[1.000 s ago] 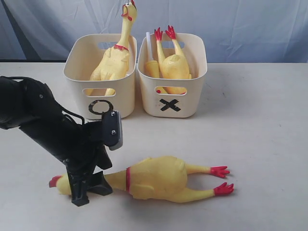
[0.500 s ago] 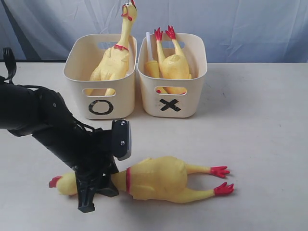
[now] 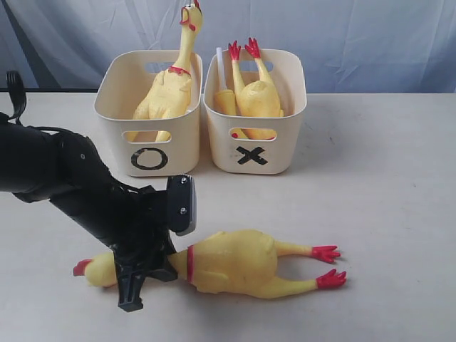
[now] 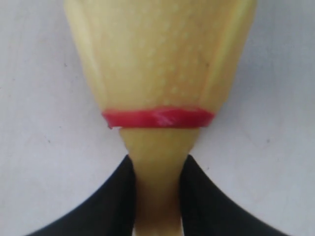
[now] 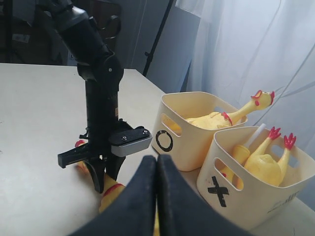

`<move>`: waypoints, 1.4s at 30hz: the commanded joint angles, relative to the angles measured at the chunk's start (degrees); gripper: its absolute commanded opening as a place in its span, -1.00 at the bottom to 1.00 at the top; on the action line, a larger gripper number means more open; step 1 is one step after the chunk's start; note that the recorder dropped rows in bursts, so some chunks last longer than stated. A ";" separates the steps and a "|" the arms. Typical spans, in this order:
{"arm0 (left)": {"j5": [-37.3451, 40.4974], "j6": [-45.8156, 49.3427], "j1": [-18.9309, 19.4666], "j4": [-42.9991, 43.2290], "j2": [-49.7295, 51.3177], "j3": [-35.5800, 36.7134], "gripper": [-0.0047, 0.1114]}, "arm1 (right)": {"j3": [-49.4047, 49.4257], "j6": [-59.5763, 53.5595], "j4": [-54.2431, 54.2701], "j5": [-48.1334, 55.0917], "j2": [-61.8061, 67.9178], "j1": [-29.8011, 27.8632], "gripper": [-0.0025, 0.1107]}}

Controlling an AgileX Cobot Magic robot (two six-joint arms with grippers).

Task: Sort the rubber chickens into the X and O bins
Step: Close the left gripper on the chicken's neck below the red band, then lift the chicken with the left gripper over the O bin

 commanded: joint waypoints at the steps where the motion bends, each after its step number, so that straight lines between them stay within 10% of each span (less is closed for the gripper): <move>1: 0.89 -0.13 -0.17 -0.66 -0.75 0.31 -0.92 | 0.29 0.07 0.26 -0.27 -0.23 -0.09 -0.96; 21: -3.55 -5.71 -0.17 -6.70 -15.99 -0.68 -0.92 | 0.29 0.07 0.26 -0.27 -0.23 -0.09 -0.96; 33: -46.19 -7.65 -0.07 -10.89 -17.57 -2.28 -0.92 | 0.29 0.07 0.71 -0.13 -0.23 -0.09 -0.96; 42: -52.88 -11.73 -0.07 -10.28 -14.91 -6.93 -0.92 | 0.29 0.07 0.71 -0.13 -0.23 -0.09 -0.96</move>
